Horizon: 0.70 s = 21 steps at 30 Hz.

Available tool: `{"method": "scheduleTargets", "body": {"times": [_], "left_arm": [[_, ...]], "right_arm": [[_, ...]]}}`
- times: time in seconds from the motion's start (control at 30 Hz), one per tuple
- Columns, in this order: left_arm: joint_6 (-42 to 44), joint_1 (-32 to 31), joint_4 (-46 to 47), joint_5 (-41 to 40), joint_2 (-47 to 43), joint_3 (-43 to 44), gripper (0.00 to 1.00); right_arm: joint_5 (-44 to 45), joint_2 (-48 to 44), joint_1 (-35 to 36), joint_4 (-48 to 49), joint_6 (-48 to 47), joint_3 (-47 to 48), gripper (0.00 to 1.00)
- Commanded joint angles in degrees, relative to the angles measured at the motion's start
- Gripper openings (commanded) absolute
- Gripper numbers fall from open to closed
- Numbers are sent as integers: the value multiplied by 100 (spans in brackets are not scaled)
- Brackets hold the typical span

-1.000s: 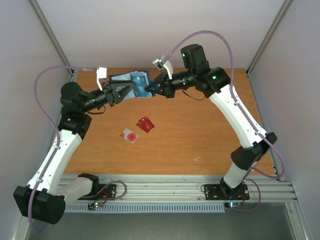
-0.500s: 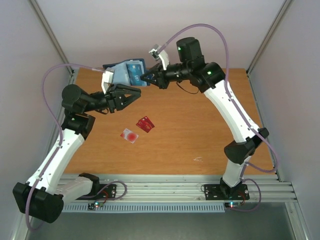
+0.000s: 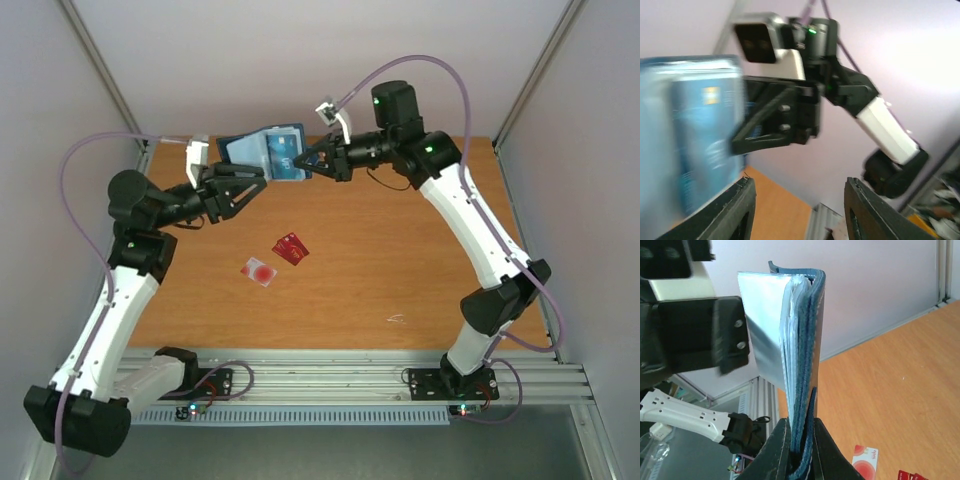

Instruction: Take the credit cards out of the card holder

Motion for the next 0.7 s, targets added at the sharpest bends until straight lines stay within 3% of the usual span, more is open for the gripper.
{"method": "scheduleTargets", "body": {"times": [0.0,0.13,0.27,0.3,0.37,0.4,0.57,0.67], "left_arm": [[861,287,-1174,-1278,-523,-60,52],[1723,343,-2235,-2230,-691,-83,61],[1855,366,-2492,-2246,-719,-148,72],[1847,373,-2453,-2125,-719,-174,77],[1833,383,-2378,-1871,-711,-226,96],[1833,388,-2304,-1727,-710,-272,99],[1334,384,-815,-576,-675,-572,99],[848,384,-151,-389,-592,-700,97]], "right_arm": [[-487,-482,-97,-113,-259,-12,1],[-623,-588,-117,-720,-636,58,1],[-964,-533,-114,-1394,-1065,348,1],[-1014,-514,-114,-1583,-1187,428,1],[-1063,-463,-118,-1922,-1425,601,1],[-1089,-432,-119,-2069,-1533,687,1],[-1120,-295,-114,-2290,-1567,921,1],[-1179,-221,-99,-2267,-1554,938,1]]}}
